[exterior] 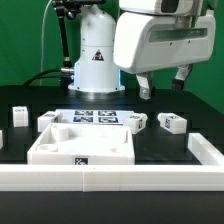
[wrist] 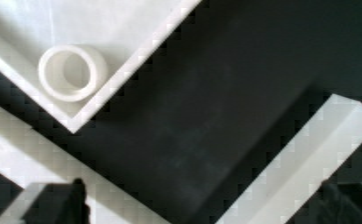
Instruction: Assemble one leg
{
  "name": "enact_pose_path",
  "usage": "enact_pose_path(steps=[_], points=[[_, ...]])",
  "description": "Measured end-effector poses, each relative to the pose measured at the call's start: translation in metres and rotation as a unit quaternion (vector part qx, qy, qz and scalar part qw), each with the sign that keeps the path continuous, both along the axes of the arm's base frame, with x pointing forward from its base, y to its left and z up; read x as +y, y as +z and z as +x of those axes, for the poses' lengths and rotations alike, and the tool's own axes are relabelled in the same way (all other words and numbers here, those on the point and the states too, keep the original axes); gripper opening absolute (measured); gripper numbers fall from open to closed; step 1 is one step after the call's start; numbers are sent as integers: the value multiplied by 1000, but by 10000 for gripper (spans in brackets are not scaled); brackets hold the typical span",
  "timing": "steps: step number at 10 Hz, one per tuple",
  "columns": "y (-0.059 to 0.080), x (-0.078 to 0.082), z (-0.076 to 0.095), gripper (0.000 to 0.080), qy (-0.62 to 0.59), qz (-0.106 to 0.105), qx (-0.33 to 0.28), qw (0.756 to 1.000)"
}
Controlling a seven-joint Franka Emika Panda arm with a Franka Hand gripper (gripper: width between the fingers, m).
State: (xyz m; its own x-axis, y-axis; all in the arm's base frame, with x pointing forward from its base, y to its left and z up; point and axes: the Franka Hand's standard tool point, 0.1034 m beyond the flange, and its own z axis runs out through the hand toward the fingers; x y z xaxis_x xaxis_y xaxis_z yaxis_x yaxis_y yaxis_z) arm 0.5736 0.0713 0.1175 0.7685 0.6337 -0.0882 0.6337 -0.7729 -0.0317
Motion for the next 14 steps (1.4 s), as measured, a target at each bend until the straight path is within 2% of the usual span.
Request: enact_pose_path(steps=[7, 8, 11, 14], points=[[-1, 0, 0, 650, 1, 1, 0, 1000], [-3, -1, -2, 650, 31, 5, -11, 999], [-24, -23, -30, 650, 179, 17, -12, 984], [-42, -49, -36, 650, 262, 26, 10, 965]])
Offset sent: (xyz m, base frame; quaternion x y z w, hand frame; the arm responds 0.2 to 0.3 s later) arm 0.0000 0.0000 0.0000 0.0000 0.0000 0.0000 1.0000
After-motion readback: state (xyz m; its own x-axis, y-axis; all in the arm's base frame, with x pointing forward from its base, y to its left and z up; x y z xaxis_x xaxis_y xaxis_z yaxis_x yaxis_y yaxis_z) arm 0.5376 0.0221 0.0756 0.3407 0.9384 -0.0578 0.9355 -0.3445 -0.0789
